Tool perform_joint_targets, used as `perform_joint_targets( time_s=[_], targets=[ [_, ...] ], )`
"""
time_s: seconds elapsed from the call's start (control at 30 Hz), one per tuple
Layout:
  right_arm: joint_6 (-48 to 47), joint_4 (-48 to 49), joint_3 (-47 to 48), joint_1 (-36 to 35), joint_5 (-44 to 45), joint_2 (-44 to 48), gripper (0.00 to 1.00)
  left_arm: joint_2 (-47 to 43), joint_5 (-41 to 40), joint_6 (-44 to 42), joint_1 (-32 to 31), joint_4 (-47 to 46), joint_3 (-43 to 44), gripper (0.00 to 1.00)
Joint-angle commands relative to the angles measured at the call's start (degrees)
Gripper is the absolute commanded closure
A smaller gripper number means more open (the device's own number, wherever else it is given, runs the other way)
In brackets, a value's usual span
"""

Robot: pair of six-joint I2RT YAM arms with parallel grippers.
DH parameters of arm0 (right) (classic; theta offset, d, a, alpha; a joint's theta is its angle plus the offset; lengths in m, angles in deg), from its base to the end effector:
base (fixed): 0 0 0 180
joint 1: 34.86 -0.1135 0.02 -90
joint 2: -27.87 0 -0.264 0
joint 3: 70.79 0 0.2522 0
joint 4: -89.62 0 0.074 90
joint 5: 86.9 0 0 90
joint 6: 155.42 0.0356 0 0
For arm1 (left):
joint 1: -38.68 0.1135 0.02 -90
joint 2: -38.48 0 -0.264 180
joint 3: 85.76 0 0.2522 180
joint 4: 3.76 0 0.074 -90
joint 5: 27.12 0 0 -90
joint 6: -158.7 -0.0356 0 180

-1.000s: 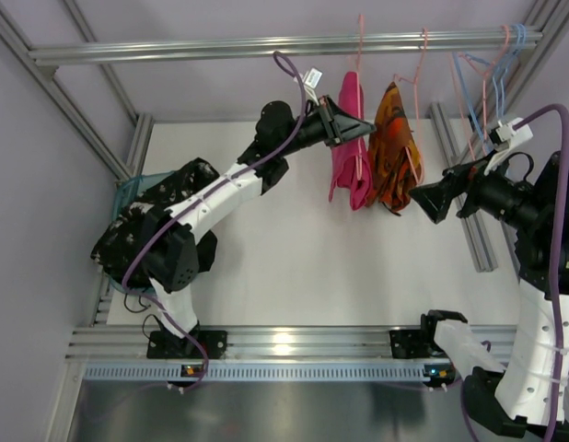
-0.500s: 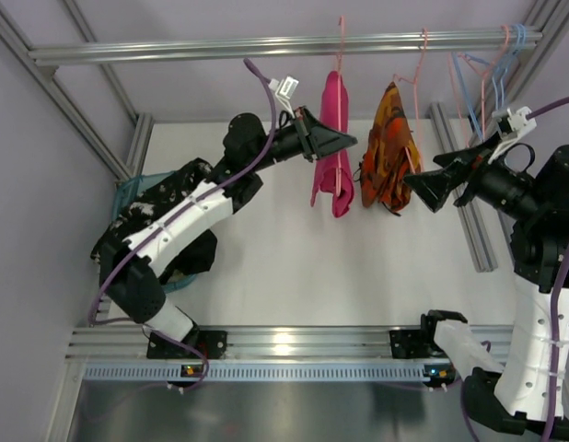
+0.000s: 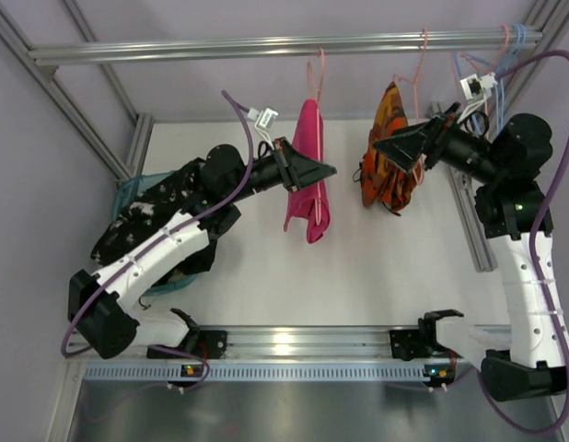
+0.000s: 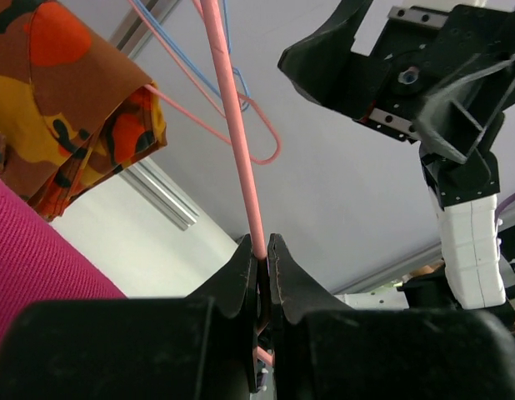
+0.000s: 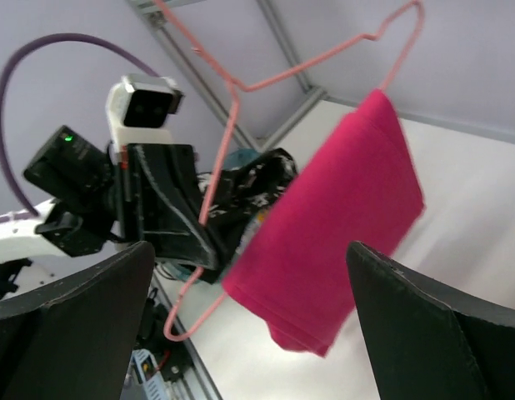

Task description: Remove the trousers from the hanger

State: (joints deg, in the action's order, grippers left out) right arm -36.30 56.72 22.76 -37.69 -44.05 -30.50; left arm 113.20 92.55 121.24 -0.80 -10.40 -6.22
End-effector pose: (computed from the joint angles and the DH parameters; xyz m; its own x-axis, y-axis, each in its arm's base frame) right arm 0.1843 0.0352 0.4875 -0.3377 0.3147 -0.8871 -0.6879 0.5608 0.4608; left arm 0.2239 -0.2073 0.4102 -0.6425 -0.3643 -0.6741 0.6855 0.1200 -0.7181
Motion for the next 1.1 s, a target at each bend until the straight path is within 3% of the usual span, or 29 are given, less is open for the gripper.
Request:
perform_joint_targets(
  time_s=[0.0,0.13,0.37,0.47,0.53,0.97,1.03,1.07],
  targets=[
    [4.1,11.5,1.8,-8.3,5.8,-1.9,0.01,-5.2,-1.4,-5.0,-0.2,-11.3,2.0,1.0],
    [5.7,12.9,4.1,-18.2,11.5,-5.9,0.01,-5.9,-1.7,-4.3,-0.2,-11.2,2.5,1.0],
    [14.0,21.5,4.8,-23.9,13.1,-13.3,0.05,-7.3,-2.5,-4.1,0.4,-9.7,2.7,1.0],
    [16.4,24.5,5.0,-25.7,13.7,-15.6,0.15,-7.7,-2.8,-3.7,0.9,-9.7,3.2,1.0],
    [17.7,26.2,5.4,-27.0,14.6,-17.0,0.27,-7.7,-3.2,-2.9,1.5,-9.7,3.8,1.0],
    [22.2,29.4,5.9,-32.4,14.9,-20.8,0.63,-8.2,-3.2,-0.7,1.9,-9.7,3.2,1.0],
    [22.5,29.3,5.4,-32.9,14.8,-20.6,0.78,-8.3,-3.0,-0.8,1.9,-9.7,3.0,1.0],
    [22.5,29.2,5.4,-32.9,14.8,-20.6,0.92,-8.3,-3.0,-1.1,1.9,-9.7,2.9,1.0]
  ],
)
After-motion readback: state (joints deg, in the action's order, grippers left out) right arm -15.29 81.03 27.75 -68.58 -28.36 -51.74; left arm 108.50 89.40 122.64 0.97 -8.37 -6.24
